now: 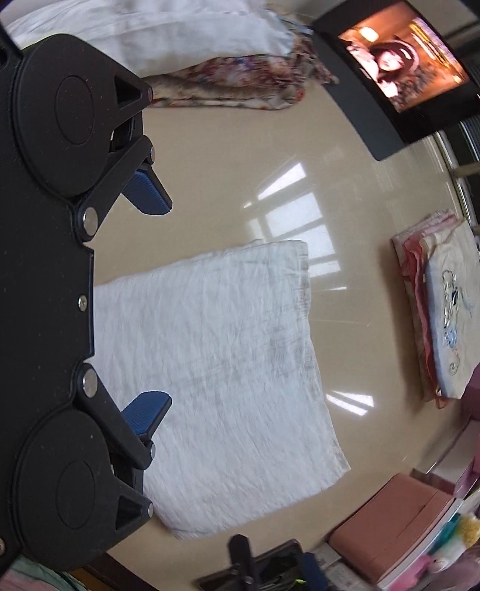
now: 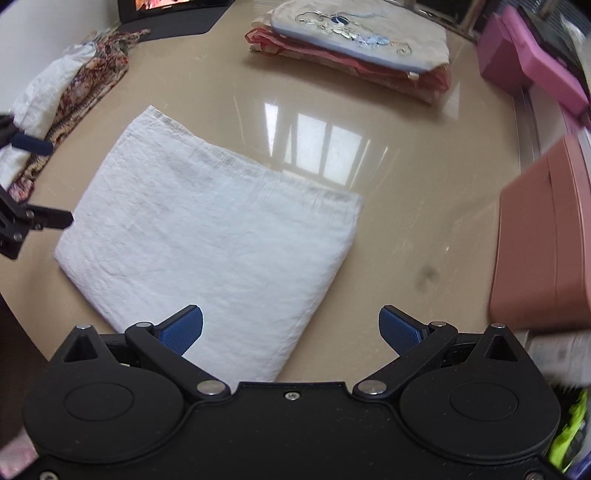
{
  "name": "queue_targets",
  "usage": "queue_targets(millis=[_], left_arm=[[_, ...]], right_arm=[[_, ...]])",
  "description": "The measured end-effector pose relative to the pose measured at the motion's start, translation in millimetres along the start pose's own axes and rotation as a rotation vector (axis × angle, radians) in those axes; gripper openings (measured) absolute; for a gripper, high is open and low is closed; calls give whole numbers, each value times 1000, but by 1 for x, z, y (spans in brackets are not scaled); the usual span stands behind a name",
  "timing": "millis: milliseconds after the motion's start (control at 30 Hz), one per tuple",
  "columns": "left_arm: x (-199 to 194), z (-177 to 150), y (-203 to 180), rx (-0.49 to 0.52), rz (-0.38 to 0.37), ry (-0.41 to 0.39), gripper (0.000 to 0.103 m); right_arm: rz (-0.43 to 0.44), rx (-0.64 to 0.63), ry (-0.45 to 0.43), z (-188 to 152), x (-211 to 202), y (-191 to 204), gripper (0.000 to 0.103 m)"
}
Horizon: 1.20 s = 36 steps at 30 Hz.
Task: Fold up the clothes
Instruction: 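Open both grippers and square the folded dress bundle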
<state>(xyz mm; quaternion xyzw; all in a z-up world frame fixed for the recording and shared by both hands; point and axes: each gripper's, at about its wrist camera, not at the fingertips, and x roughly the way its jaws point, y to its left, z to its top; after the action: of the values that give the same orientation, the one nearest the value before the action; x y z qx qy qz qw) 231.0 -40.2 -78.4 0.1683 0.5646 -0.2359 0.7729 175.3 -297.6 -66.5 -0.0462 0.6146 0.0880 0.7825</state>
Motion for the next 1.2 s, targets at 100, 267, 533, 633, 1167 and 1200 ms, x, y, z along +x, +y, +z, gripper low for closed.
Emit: queue_targets(millis=[100,267,533,633,1167,1200], left_arm=[[-7,-10,-5,-45,-7,-1,103],[-21,-22,-5,-96,-8,-1,103],[-36,-41,-5,-258,-36,-1,103],[-35,-49,-7,-295,-51,3,103],[-25,-78,1,-463,-5,-73,103],[-25,-80,1,-474,-2,-78,103]], right_arm=[[17,44,-2,-13,-5,7,103],[20,59,-23,-29,-22,18,103],[34,166,-50,-48,-37,26,103],[30,217,-74,-56,-38,30,103],[57,660,-272,-109,-18,61,103],[58,631,-277,-107,-18,61,103]])
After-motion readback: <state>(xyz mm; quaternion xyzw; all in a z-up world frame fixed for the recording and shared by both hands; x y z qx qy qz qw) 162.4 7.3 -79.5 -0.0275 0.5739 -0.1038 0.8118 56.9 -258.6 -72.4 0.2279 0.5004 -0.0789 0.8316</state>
